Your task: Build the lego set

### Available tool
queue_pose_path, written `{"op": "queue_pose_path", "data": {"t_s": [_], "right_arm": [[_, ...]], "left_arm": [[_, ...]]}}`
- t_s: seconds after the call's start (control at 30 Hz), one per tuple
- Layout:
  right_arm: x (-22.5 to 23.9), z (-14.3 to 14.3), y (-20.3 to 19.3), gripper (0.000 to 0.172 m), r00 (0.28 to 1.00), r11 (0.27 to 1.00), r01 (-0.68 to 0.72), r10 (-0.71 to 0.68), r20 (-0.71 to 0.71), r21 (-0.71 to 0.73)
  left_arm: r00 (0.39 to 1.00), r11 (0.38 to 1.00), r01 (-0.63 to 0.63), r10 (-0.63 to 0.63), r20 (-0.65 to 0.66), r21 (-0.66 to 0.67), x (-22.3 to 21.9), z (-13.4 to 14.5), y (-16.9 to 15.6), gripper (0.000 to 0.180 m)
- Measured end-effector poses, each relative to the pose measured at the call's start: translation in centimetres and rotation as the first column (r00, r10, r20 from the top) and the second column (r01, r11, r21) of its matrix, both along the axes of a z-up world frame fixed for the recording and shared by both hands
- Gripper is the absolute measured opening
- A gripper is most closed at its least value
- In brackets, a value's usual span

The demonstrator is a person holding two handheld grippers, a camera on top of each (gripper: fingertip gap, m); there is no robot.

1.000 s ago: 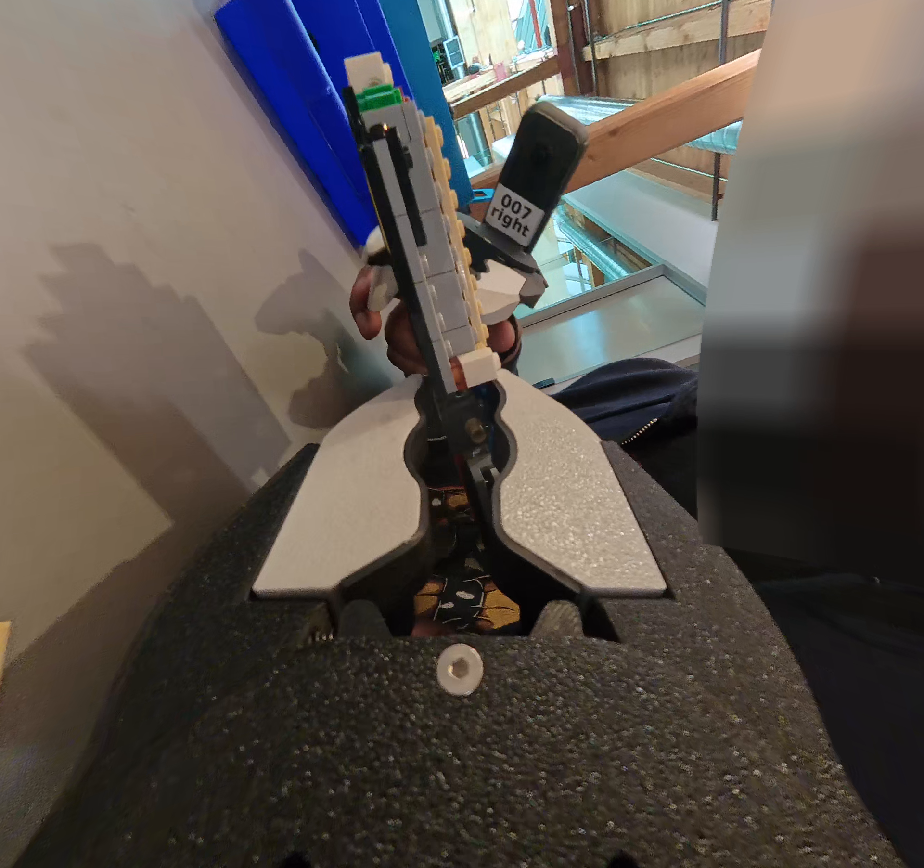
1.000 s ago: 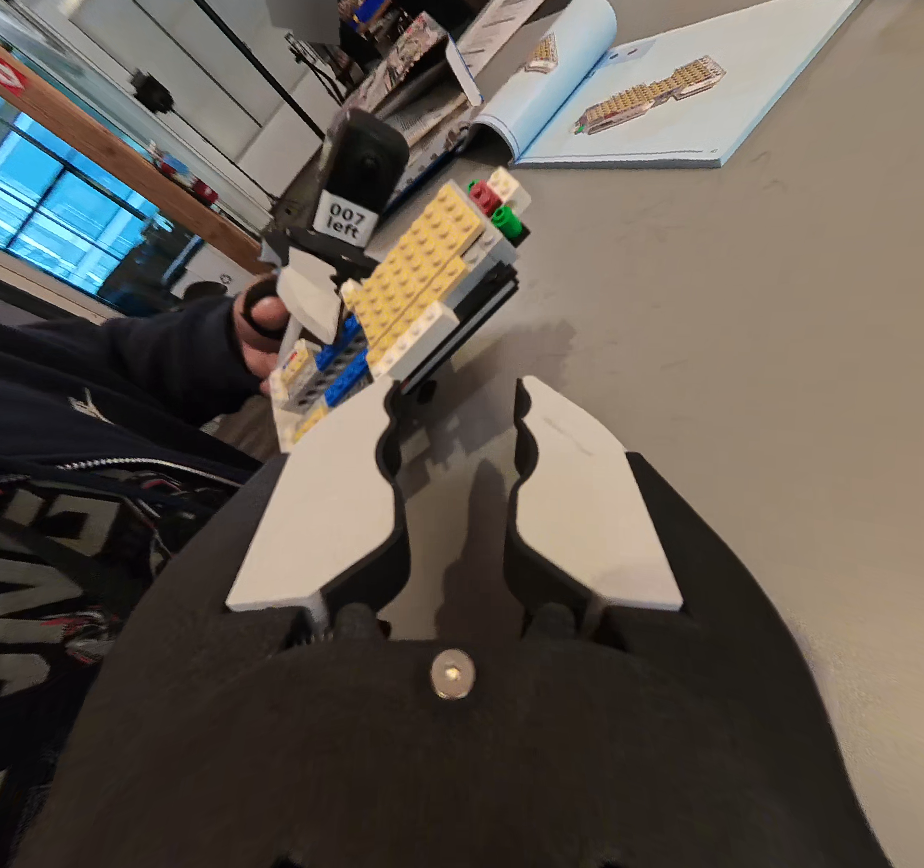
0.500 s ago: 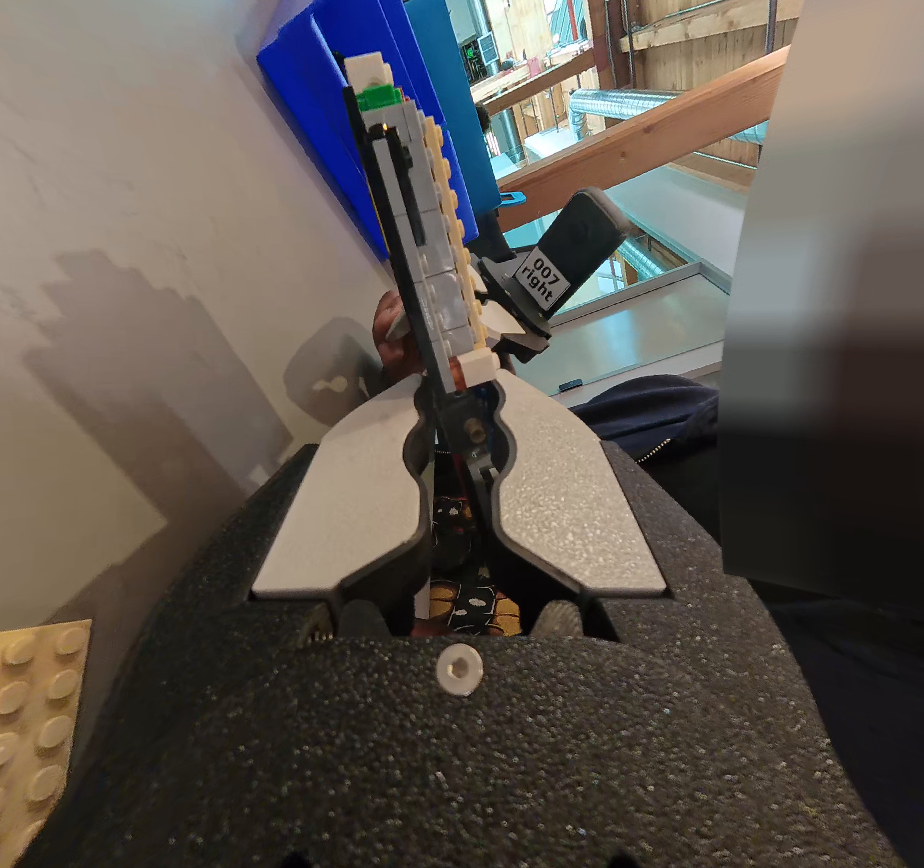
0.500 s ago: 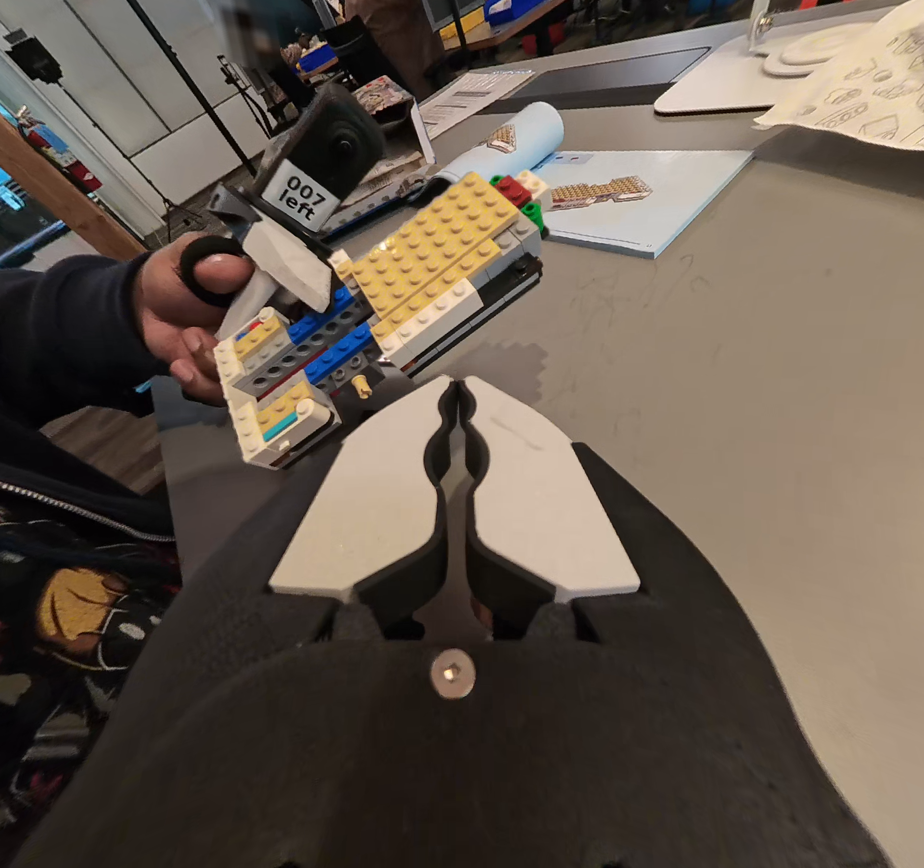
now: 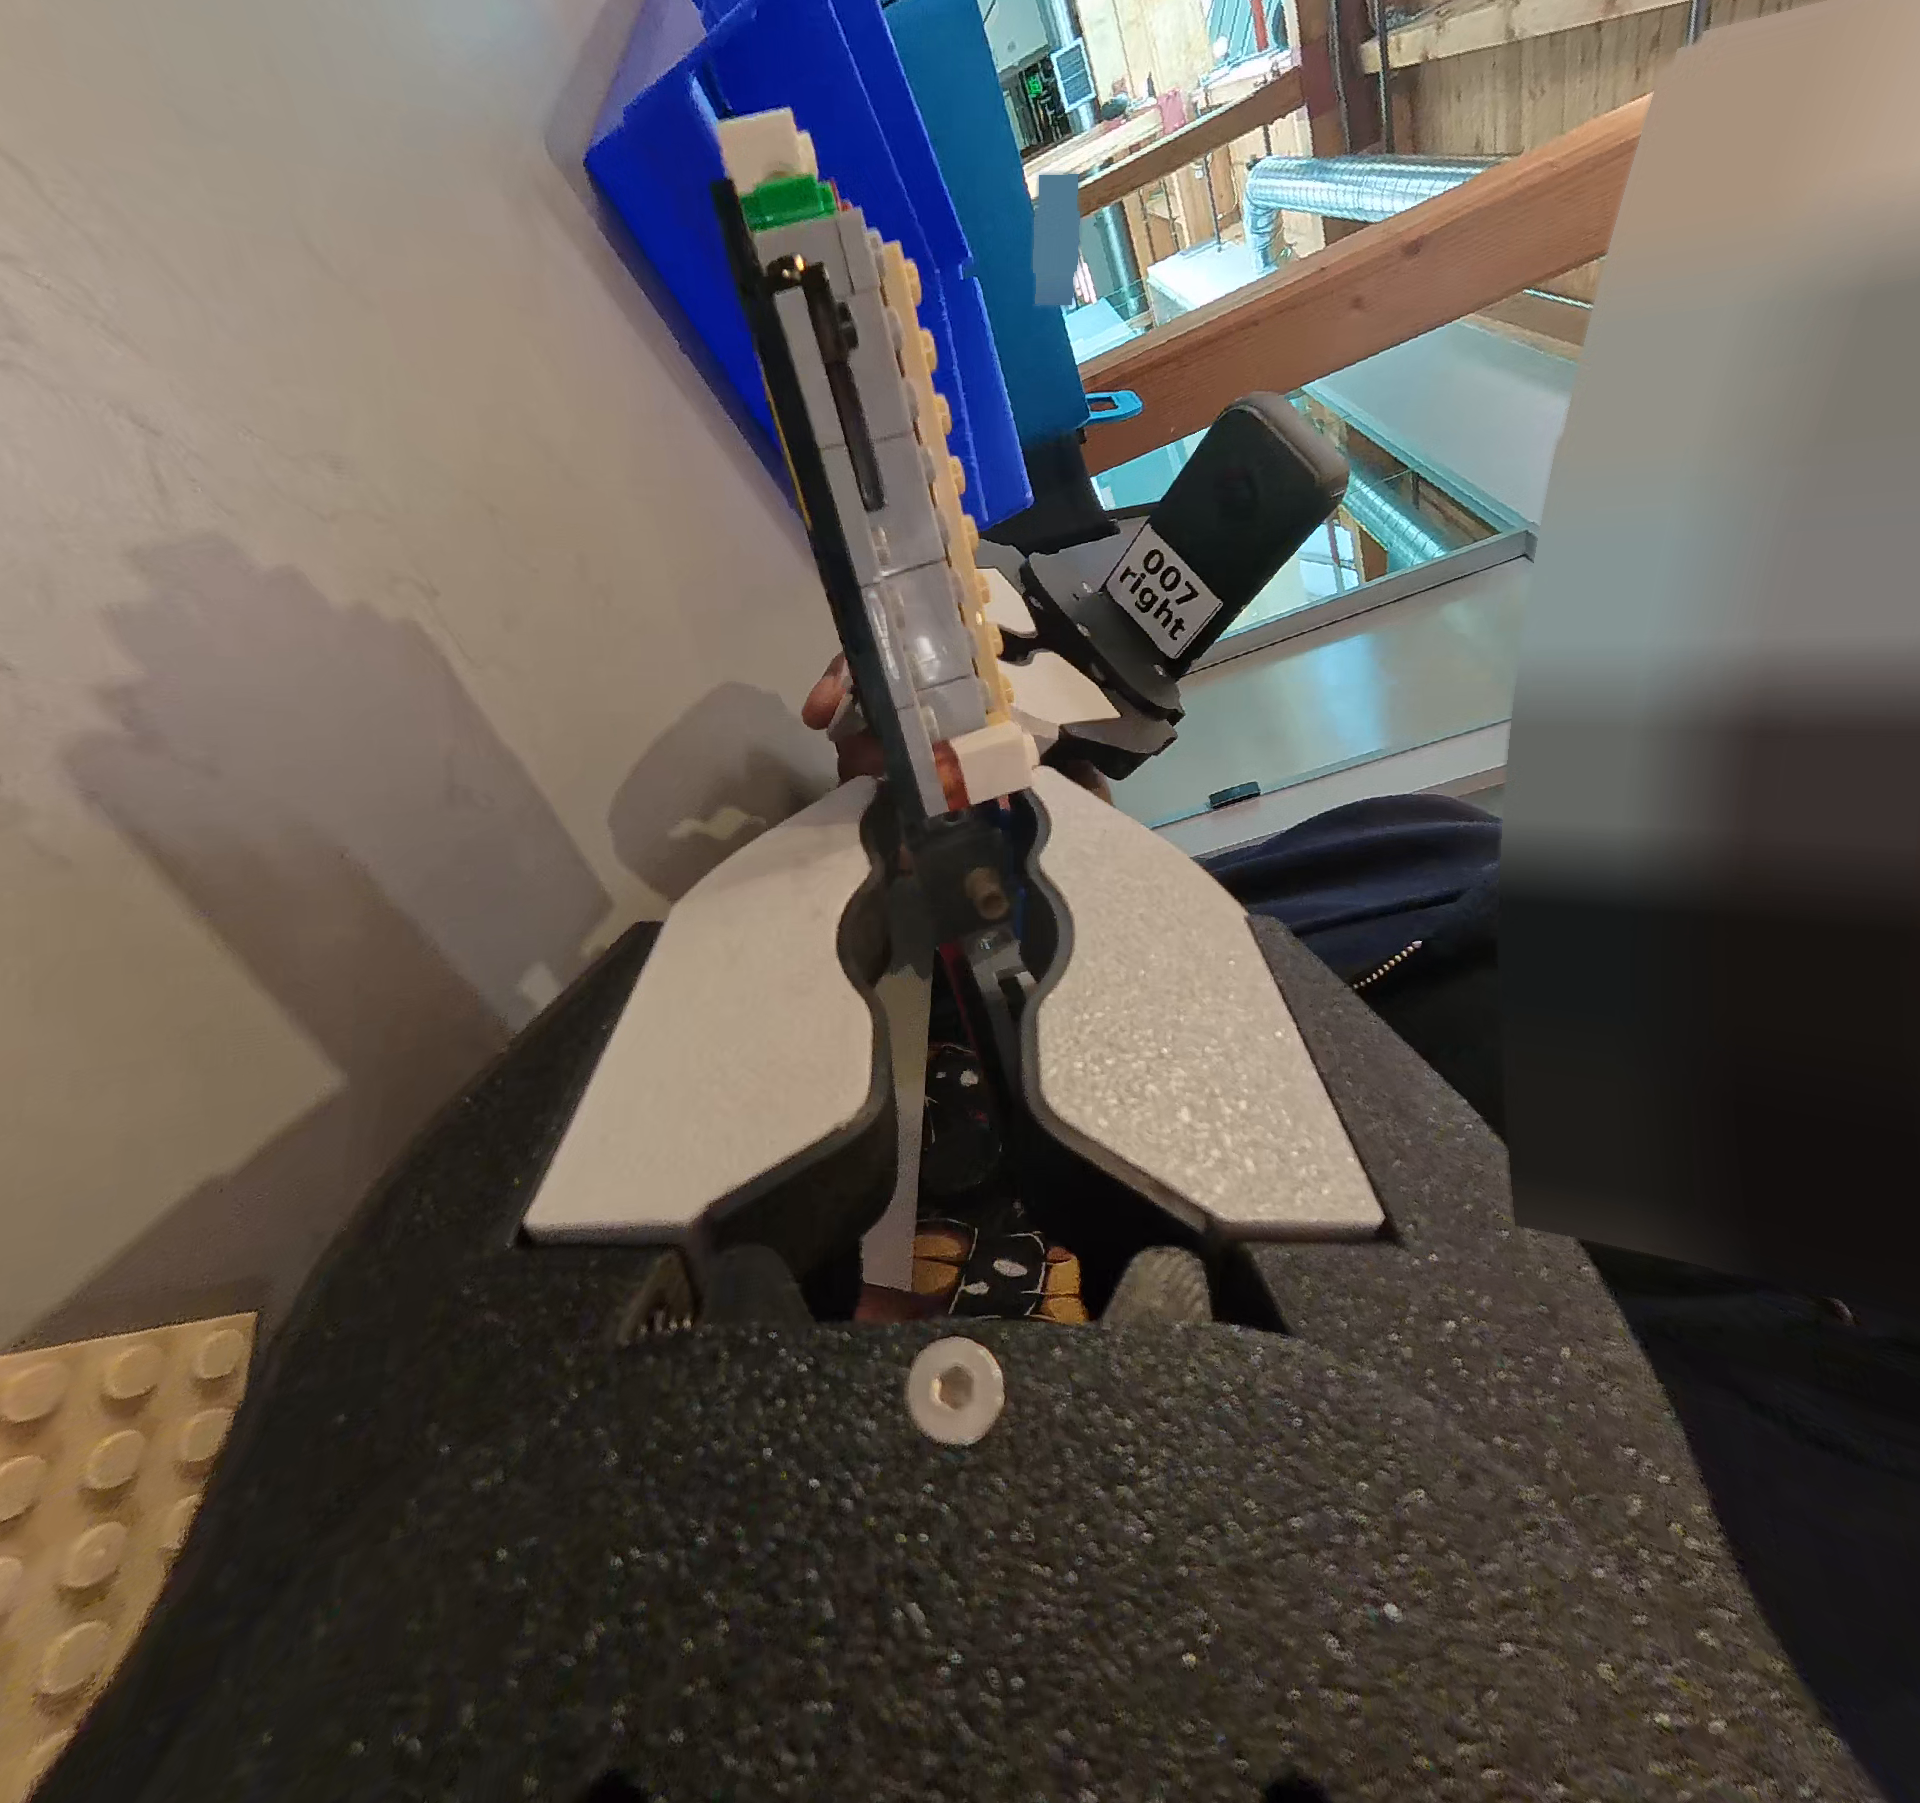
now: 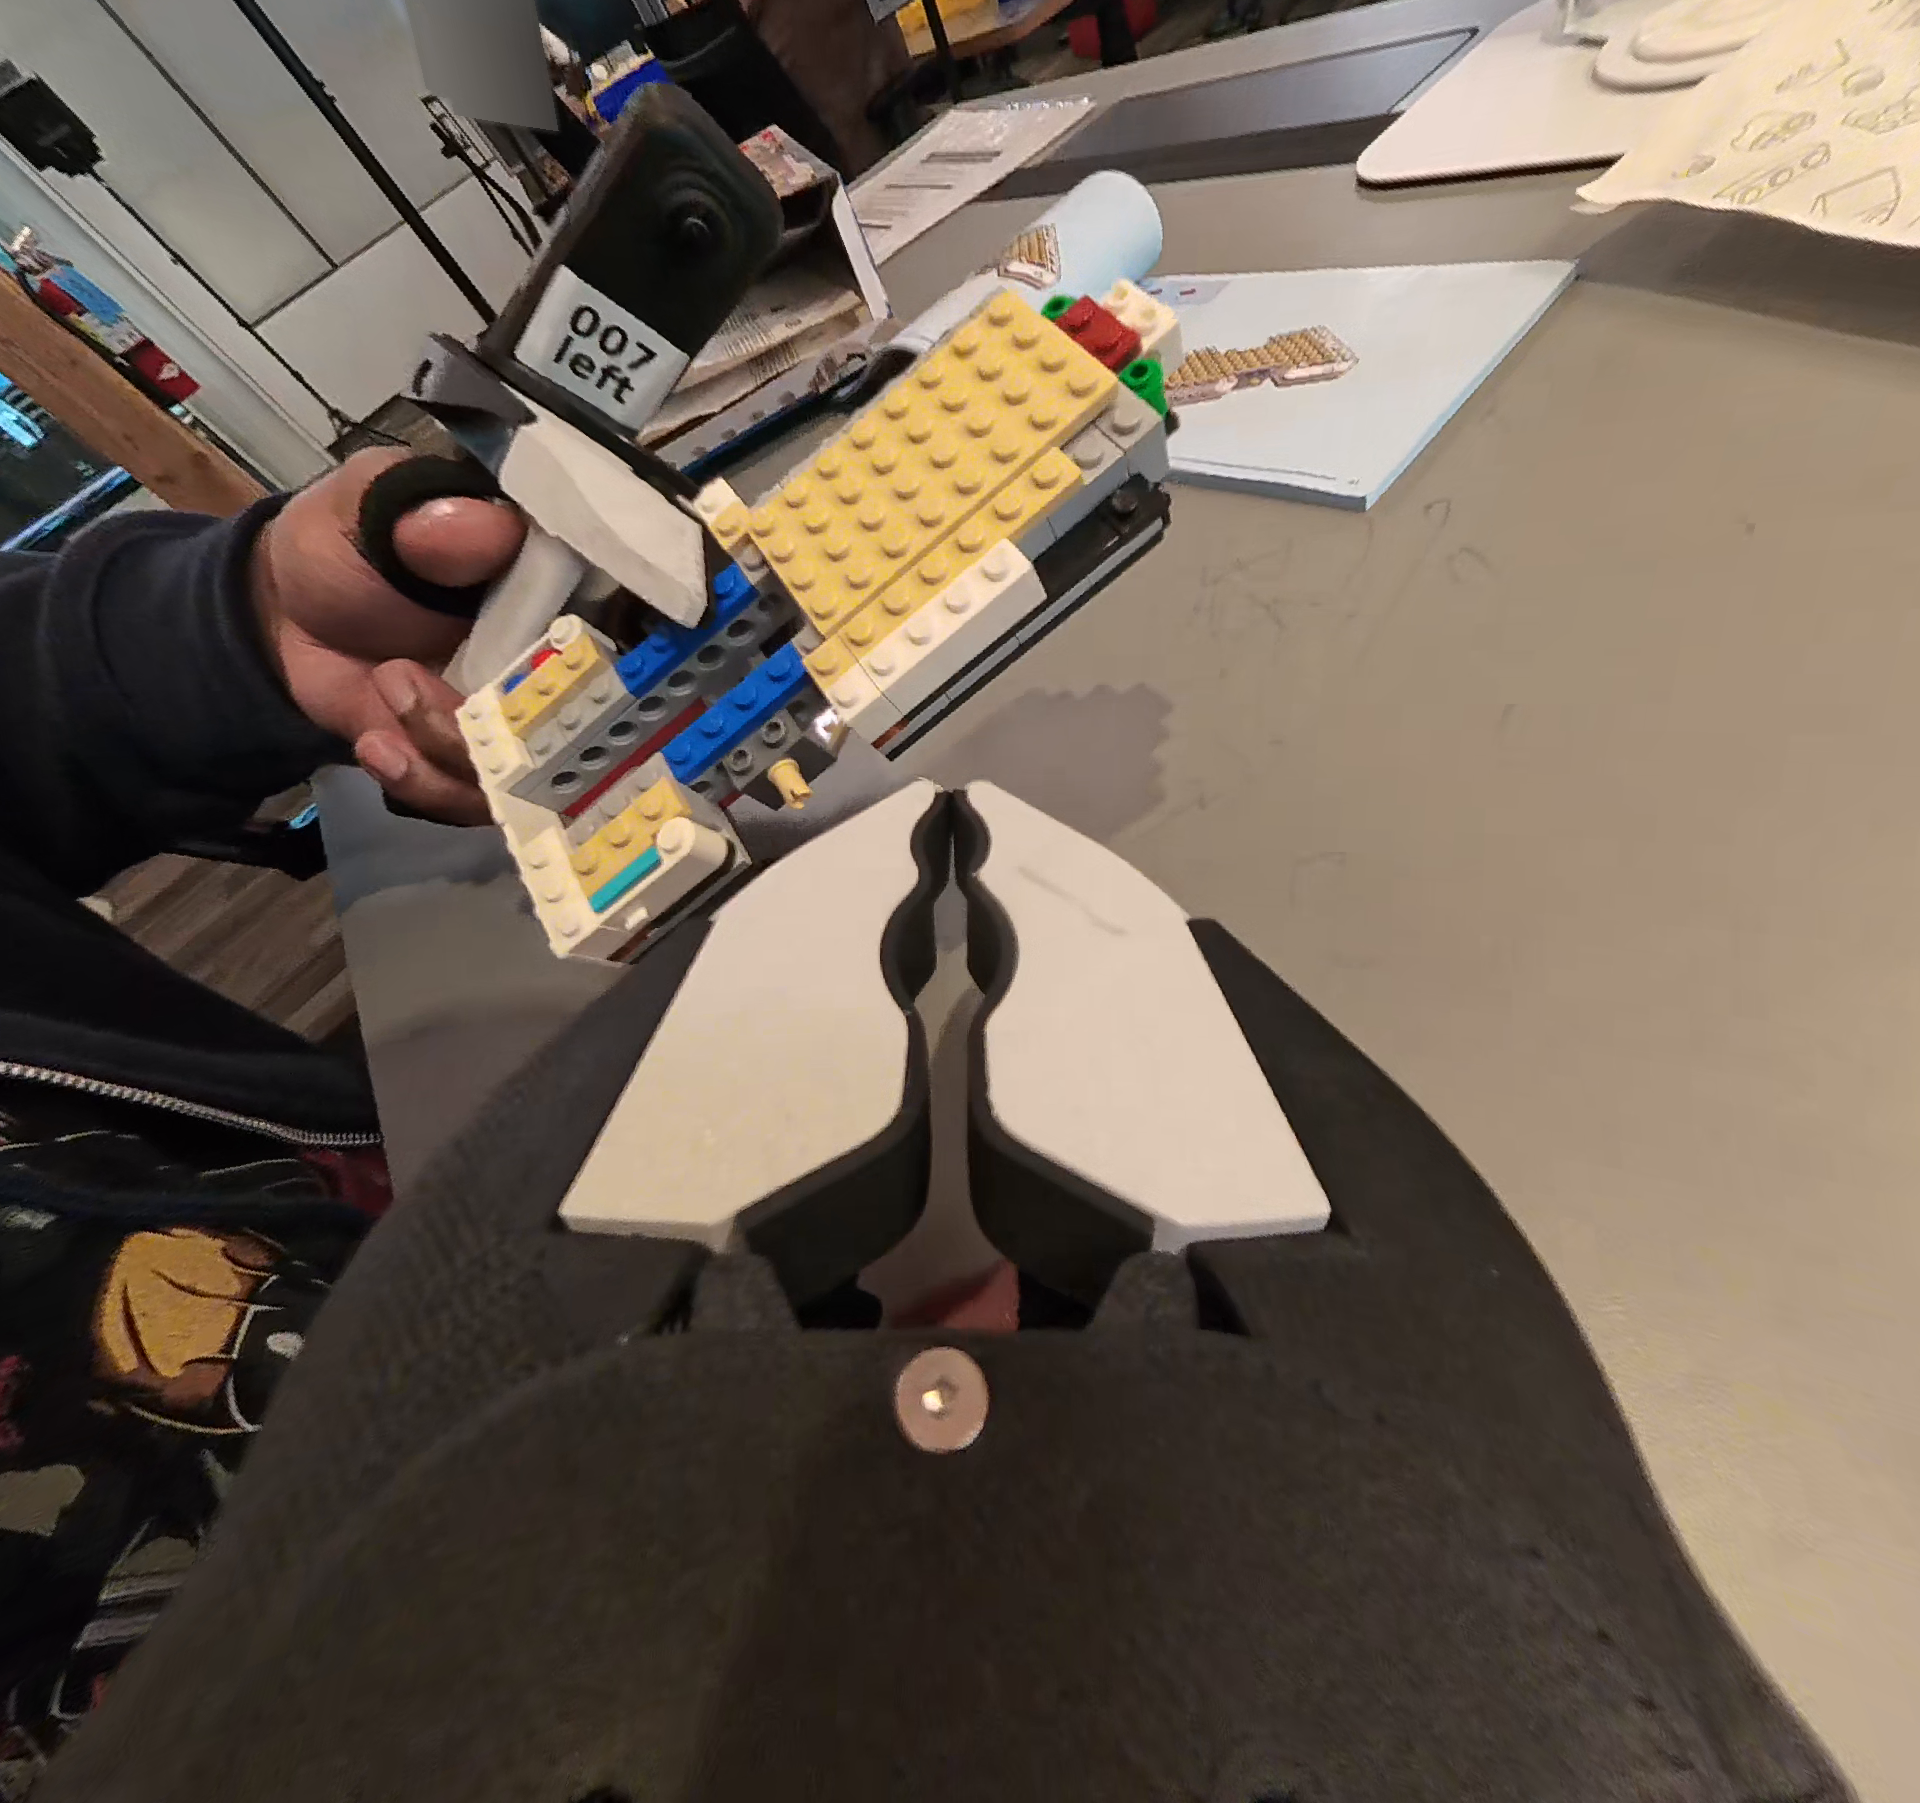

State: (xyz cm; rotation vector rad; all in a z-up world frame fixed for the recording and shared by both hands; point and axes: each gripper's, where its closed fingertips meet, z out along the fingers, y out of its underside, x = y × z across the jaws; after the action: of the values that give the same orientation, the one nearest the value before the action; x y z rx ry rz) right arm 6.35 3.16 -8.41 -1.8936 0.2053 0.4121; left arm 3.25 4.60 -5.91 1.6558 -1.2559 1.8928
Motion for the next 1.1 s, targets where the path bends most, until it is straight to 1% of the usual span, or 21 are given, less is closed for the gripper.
{"op": "queue_pose_path", "data": {"t_s": [0.37,0.53,0.6,0.7,0.77,0.83,0.87,0.9,0.93,1.0,1.07,1.1], "right_arm": [[-0.2,-0.2,0.6,0.000,1.000,1.000,-0.003,0.003,-0.003,-0.008],[-0.6,0.0,0.4,0.001,0.999,1.000,-0.030,0.030,-0.034,-0.001],[-1.0,0.3,0.3,0.000,0.996,0.998,-0.060,0.060,-0.065,0.002],[-2.3,0.8,0.1,0.000,0.978,0.990,-0.139,0.138,-0.159,0.007],[-3.2,1.1,0.0,0.000,0.954,0.979,-0.205,0.200,-0.223,0.001],[-3.7,1.0,0.2,0.000,0.932,0.966,-0.258,0.245,-0.268,-0.015],[-3.8,1.0,0.4,0.000,0.923,0.961,-0.277,0.261,-0.284,-0.018],[-3.9,1.1,0.6,0.000,0.913,0.953,-0.302,0.283,-0.295,-0.020],[-4.1,1.0,0.7,0.000,0.908,0.946,-0.322,0.299,-0.293,-0.031],[-4.0,1.2,1.1,0.000,0.914,0.947,-0.319,0.297,-0.276,-0.034],[-4.1,1.5,1.5,0.000,0.910,0.947,-0.320,0.304,-0.282,-0.012],[-3.9,1.3,1.8,0.000,0.916,0.951,-0.308,0.291,-0.275,-0.021]], "left_arm": [[1.000,1.000,0.005,-0.005,0.000,0.029,0.0,0.3,0.1,0.020],[1.000,0.998,0.005,-0.005,0.000,0.064,0.1,0.4,0.5,0.020],[1.000,0.996,0.010,-0.010,-0.003,0.085,0.1,0.4,0.7,0.020],[1.000,0.990,0.027,-0.026,-0.014,0.135,0.1,0.5,1.0,0.020],[0.998,0.980,0.053,-0.049,-0.025,0.193,0.1,0.6,1.1,0.020],[0.995,0.950,0.103,-0.099,-0.028,0.295,0.0,0.7,0.7,0.020],[0.990,0.916,0.139,-0.140,-0.025,0.376,-0.2,0.7,0.3,0.020],[0.983,0.853,0.171,-0.182,-0.026,0.492,-0.3,0.4,0.0,0.020],[0.977,0.757,0.179,-0.211,-0.024,0.628,-0.3,0.0,-0.1,0.020],[0.962,0.512,0.182,-0.269,-0.045,0.840,-0.3,-0.4,-0.1,0.020],[0.952,0.260,0.134,-0.300,-0.052,0.956,-0.1,-0.5,0.1,0.020],[0.954,0.172,0.093,-0.297,-0.038,0.981,0.3,-0.4,0.3,0.020]]}}
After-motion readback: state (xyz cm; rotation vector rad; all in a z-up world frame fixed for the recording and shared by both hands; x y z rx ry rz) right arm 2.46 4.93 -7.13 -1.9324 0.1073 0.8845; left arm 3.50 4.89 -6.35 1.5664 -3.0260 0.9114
